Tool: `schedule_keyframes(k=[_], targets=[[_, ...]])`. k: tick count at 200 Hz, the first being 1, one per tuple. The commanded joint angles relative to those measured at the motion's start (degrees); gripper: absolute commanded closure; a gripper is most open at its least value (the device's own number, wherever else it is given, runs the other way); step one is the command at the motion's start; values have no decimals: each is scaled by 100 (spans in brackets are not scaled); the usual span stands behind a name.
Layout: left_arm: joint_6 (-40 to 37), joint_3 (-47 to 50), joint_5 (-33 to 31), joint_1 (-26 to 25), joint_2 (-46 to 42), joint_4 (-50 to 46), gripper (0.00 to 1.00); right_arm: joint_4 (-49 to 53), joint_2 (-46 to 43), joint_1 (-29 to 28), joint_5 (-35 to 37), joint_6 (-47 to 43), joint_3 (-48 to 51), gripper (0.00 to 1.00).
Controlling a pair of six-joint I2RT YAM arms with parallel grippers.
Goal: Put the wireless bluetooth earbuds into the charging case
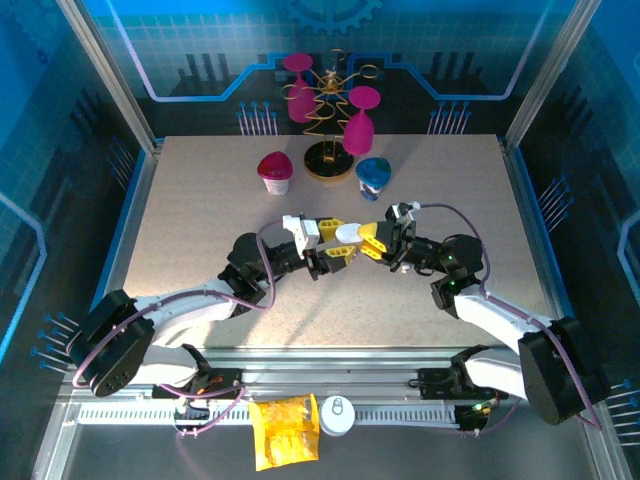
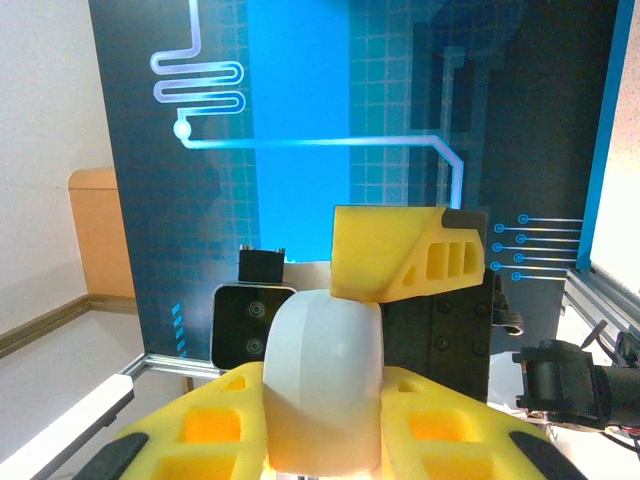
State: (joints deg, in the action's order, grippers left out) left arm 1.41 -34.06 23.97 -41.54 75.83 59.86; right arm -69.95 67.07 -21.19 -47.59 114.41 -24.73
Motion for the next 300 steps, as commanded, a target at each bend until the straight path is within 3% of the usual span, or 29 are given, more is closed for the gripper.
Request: schedule_keyframes(k=[1,22,113,141,176,220,250,300], targets=[[-88,-109,199,-34,36,108,48,-106,-114,27,83,-80,-30,86],[-85,-109,203,-33,68,105,43,-105,-119,27,83,-74,-41,86],[-74,-117,241,-34,164,153,48,-191,-108,27,94,-29,-32,87],[-45,-141,269,-37,156,157,54,-177,-116,26,95,-15,3,87],[-41,-136,238,-40,56,162,48,-107,-124,24,89,-64,21,87],[-71,-144,265,-34,-10,73,53,-89,-124,18,99,-83,30,87],[-1,-125,243,-36,-8,184,47,-45,-137,18,85,-110,55,87],[34,-144,249,-40,-42,201,48,39,-181,23,94,-146,91,87]])
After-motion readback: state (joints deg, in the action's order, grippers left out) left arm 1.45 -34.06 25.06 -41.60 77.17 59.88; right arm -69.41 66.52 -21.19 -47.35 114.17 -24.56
